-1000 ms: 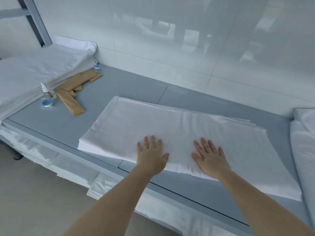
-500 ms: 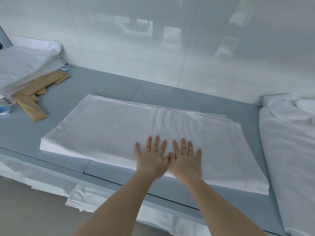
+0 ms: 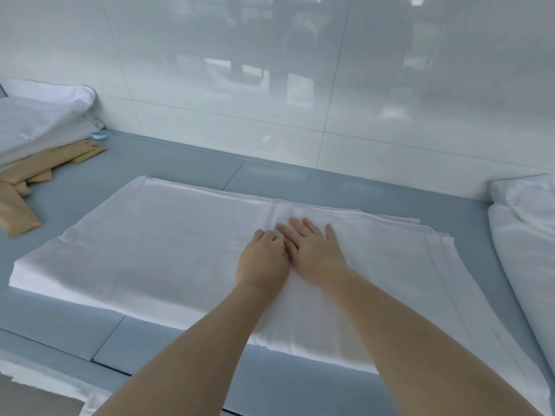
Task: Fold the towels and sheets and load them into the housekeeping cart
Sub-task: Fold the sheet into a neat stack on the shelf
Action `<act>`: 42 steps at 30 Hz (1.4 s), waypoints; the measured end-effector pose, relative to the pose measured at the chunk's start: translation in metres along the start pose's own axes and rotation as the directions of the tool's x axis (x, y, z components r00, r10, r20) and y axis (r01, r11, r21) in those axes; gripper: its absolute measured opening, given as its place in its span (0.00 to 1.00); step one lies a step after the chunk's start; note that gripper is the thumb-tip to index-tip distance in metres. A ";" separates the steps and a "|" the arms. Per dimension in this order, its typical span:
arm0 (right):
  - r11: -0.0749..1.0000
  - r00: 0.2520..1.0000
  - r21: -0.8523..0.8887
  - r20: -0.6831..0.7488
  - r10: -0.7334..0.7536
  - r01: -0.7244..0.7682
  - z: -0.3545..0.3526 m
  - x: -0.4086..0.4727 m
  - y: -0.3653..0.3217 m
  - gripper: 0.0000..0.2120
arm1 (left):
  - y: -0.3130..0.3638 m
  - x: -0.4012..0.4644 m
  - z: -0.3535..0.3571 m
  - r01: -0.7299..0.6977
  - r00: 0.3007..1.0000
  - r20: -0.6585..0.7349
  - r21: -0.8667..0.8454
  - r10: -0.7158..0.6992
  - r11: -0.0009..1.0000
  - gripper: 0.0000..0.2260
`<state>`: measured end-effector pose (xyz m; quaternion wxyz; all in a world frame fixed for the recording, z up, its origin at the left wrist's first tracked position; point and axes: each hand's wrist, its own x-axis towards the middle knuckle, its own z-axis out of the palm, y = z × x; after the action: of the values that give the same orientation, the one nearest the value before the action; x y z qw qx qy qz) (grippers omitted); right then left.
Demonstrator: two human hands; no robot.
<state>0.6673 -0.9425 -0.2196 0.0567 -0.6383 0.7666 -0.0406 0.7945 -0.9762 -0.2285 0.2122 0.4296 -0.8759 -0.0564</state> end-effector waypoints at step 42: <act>0.978 0.973 -0.180 -0.189 -0.136 0.102 -0.010 -0.178 -0.077 0.25 | -0.001 -0.114 -0.082 -0.316 0.794 0.593 0.214 0.134 0.924 0.30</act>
<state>0.7723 -0.7818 -0.1930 -0.0775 -0.6784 0.7294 -0.0426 0.8915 -0.8817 -0.1921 -0.1213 0.3117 -0.9422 -0.0212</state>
